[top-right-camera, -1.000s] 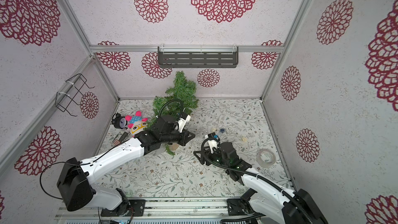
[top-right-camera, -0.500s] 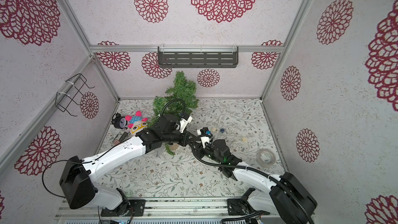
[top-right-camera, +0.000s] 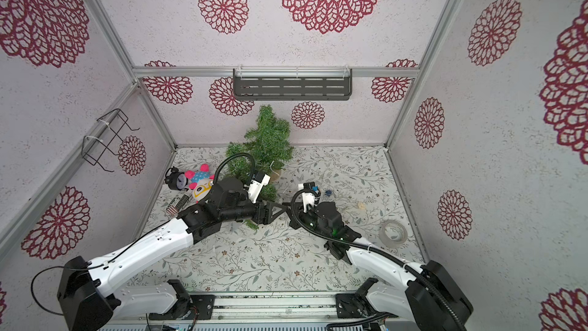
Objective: Wrap string light around the christmas tree
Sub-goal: Wrap the light string around the Christmas tree.
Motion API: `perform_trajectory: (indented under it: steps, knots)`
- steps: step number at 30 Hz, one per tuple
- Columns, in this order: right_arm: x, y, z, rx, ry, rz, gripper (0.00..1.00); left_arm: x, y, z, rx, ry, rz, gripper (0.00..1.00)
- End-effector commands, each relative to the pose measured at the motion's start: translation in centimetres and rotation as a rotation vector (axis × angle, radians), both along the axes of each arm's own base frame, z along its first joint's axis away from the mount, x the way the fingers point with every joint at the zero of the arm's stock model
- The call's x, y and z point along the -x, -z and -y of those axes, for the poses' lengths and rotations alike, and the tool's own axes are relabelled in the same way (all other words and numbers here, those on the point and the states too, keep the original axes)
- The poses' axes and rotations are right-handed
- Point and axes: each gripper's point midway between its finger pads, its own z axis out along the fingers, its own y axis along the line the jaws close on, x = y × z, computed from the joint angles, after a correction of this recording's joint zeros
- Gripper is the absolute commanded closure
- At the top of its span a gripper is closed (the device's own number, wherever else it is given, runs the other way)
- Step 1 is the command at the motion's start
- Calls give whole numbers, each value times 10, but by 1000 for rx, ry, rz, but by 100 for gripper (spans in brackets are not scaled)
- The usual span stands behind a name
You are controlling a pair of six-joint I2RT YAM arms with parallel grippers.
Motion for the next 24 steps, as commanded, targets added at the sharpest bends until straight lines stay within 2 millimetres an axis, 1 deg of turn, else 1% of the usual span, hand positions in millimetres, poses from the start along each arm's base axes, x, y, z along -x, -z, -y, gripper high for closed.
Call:
perform_trajectory:
  steps: [1, 2, 8, 11, 15, 19, 24]
  knots:
    - [-5, -34, 2, -90, 30, -17, 100, -1, -1, -2, 3, -21, 70, 24]
    - [-5, -36, 2, -97, 30, -23, 100, 0, 4, -2, -13, -23, 85, 23]
    - [-9, -42, 1, -89, 44, -64, 100, 8, 21, 4, -77, 4, 140, 21]
    - [-9, -54, 1, -114, 44, -67, 100, 10, 29, 5, -105, 16, 154, 21]
    - [-7, -73, -1, -163, 32, -73, 100, 11, 37, 3, -129, 7, 165, 20]
    - [-4, -93, -1, -215, 17, -73, 100, 8, 39, 4, -134, 0, 187, 20]
    - [-2, -107, 0, -263, 11, -80, 100, 8, 37, 5, -136, 2, 221, 19]
